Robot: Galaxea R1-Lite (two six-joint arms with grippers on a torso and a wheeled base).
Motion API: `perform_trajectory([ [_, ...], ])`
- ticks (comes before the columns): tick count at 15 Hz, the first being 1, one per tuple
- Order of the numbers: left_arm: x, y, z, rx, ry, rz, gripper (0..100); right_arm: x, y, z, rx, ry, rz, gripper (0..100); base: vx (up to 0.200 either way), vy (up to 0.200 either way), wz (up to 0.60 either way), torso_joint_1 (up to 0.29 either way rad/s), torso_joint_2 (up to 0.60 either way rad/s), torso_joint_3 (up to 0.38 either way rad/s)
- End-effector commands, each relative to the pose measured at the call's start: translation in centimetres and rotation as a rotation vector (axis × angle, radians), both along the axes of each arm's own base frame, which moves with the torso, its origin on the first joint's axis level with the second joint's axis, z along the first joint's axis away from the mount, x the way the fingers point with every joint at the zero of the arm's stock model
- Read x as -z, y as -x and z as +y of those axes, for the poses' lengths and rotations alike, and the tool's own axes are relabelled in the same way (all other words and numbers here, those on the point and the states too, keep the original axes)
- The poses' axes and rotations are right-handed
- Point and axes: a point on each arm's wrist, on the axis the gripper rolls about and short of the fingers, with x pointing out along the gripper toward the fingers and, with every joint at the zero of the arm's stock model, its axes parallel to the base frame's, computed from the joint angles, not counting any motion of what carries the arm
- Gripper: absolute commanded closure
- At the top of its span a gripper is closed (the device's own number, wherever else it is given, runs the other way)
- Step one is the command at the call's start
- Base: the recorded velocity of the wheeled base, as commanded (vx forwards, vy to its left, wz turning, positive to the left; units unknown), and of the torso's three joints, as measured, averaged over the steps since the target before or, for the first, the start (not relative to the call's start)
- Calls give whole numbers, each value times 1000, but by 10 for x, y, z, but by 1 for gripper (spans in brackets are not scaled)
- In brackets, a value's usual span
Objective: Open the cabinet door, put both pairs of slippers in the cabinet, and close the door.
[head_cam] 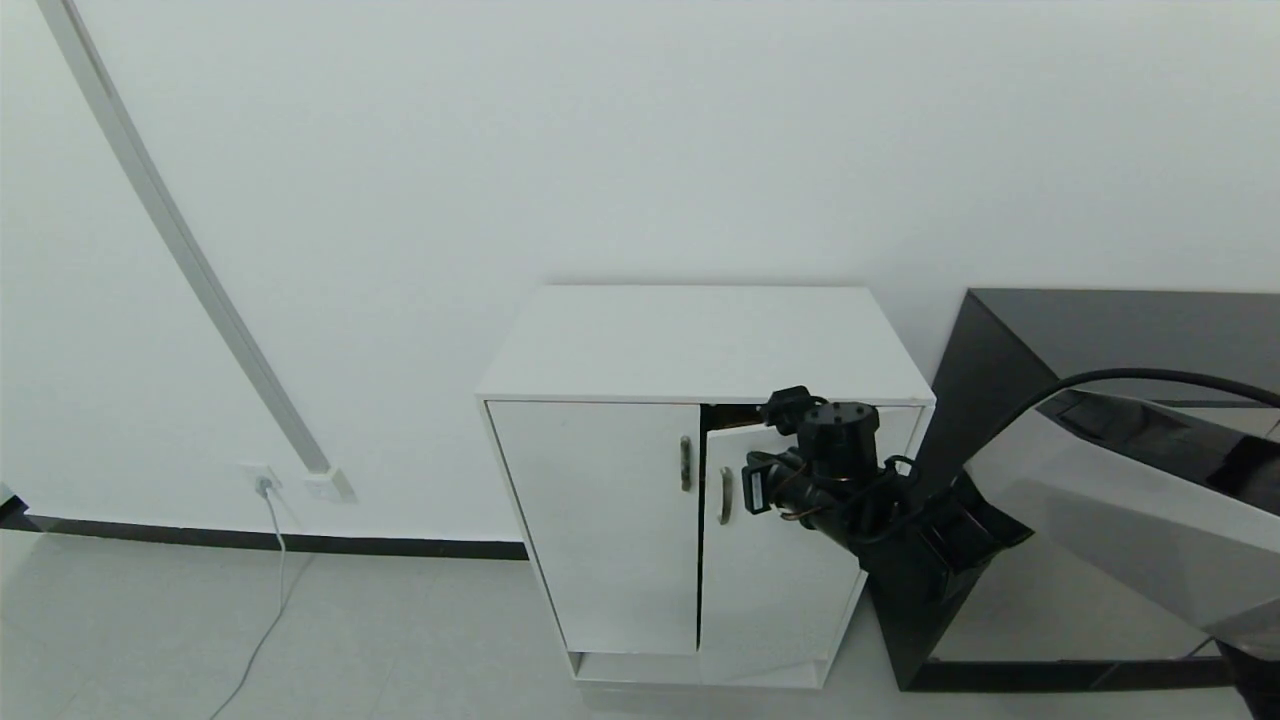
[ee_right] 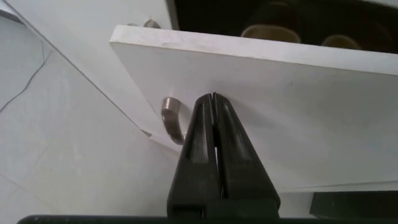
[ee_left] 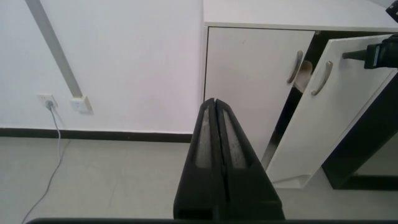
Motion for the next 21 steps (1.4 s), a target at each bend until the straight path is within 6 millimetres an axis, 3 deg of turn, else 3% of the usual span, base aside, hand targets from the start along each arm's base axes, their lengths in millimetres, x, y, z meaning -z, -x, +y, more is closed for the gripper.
perform_trajectory([
  [1, 0, 0, 0, -1, 0, 1, 100, 1, -5, 0, 6, -1, -3, 100, 0, 0, 0, 0, 0, 0],
  [8, 0, 0, 0, -1, 0, 1, 100, -11, -17, 2, 16, 2, -1, 100, 0, 0, 0, 0, 0, 0],
  [21, 0, 0, 0, -1, 0, 1, 100, -8, -37, 0, 41, 3, -22, 100, 0, 0, 0, 0, 0, 0],
])
